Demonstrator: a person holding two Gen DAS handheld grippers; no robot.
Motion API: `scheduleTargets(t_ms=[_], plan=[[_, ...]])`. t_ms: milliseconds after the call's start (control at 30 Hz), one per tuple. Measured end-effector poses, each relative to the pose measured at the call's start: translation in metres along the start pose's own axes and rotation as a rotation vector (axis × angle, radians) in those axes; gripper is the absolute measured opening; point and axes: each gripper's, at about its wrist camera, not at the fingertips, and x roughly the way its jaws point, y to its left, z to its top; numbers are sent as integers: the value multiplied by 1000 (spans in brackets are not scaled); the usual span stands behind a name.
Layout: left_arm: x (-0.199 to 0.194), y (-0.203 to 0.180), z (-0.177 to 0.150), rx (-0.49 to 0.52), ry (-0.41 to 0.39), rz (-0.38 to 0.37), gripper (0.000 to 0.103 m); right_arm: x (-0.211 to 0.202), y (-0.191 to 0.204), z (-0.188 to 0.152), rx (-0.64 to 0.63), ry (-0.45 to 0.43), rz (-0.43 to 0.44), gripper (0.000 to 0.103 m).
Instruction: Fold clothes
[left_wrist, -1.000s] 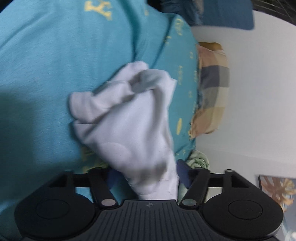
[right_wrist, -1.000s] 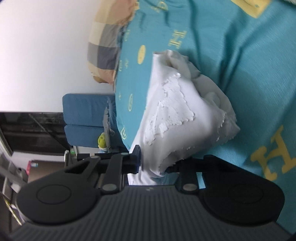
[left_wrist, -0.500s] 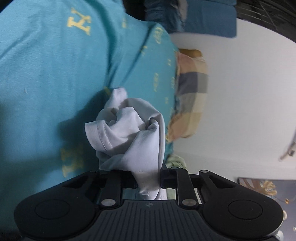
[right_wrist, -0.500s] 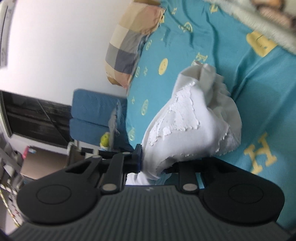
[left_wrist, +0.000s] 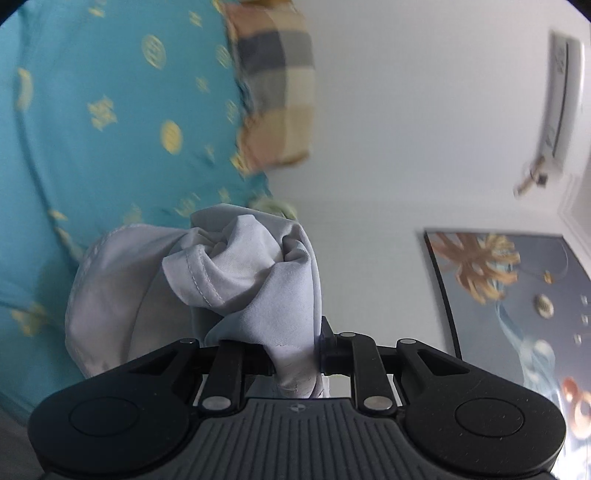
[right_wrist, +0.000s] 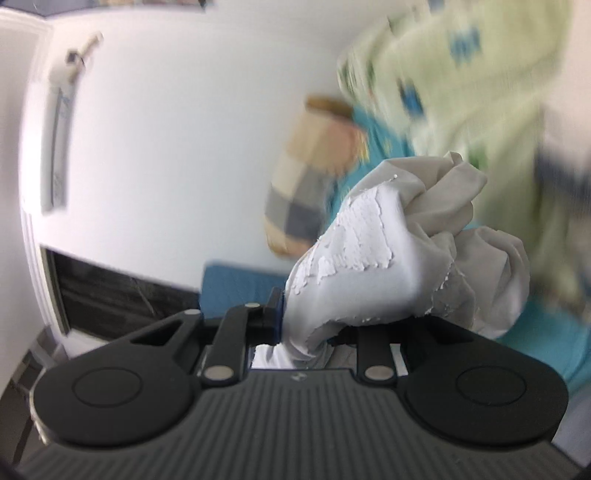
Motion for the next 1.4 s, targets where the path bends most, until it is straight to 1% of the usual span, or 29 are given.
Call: scheduleTargets(t_ms=[167, 267, 300, 400, 467, 500, 567, 633, 700, 800, 900, 933, 967, 1000, 1033, 1067, 1100, 1133, 1200, 1233, 1267, 1300, 1367, 1400], plan=[[125, -66, -53, 48, 161, -45, 21, -43, 24, 112, -55, -171, -9, 25], [208, -92, -79, 91, 246, -101, 21, -64, 25, 172, -123, -271, -9, 25], [229, -96, -90, 112, 271, -126, 21, -69, 22, 189, -147, -300, -13, 25], [280, -81, -124, 177, 323, -152, 22, -80, -8, 222, -176, -352, -63, 25], [295, -56, -151, 225, 357, -123, 23, -79, -40, 232, -167, -360, -133, 25], [299, -41, -159, 241, 378, -90, 23, -77, -58, 234, -157, -353, -178, 25], [304, -9, -170, 263, 425, -4, 23, -73, -94, 234, -106, -302, -285, 25], [310, 23, -181, 284, 471, 83, 23, -70, -129, 231, -33, -243, -360, 25], [307, 45, -186, 289, 494, 133, 23, -68, -151, 224, -16, -219, -371, 25], [299, 58, -191, 322, 511, 180, 29, -65, -156, 218, -54, -218, -370, 25], [292, 48, -197, 411, 518, 206, 35, -64, -153, 218, -24, -221, -388, 28], [288, 44, -199, 436, 523, 212, 44, -65, -152, 218, -8, -220, -392, 30], [282, 39, -202, 463, 526, 213, 50, -67, -148, 216, 5, -219, -395, 33], [275, 34, -204, 491, 528, 212, 59, -71, -141, 211, 9, -216, -398, 35], [268, 29, -207, 523, 529, 215, 63, -78, -134, 205, 1, -212, -404, 36], [259, 24, -211, 562, 530, 222, 64, -85, -128, 198, -15, -206, -412, 37], [250, 18, -214, 602, 530, 232, 67, -92, -122, 191, -33, -200, -420, 38], [241, 12, -211, 639, 527, 238, 73, -97, -116, 184, -53, -194, -427, 38], [231, -9, -194, 708, 517, 236, 79, -109, -99, 169, -106, -190, -436, 38], [226, -21, -186, 742, 511, 233, 79, -115, -90, 161, -136, -190, -442, 39], [221, -32, -186, 780, 505, 231, 80, -121, -81, 153, -168, -190, -446, 39], [209, -42, -191, 817, 499, 229, 81, -127, -71, 145, -201, -189, -450, 39], [173, -60, -200, 881, 473, 220, 86, -140, -51, 127, -272, -191, -460, 39], [157, -67, -203, 908, 456, 216, 91, -146, -42, 117, -308, -197, -465, 39]])
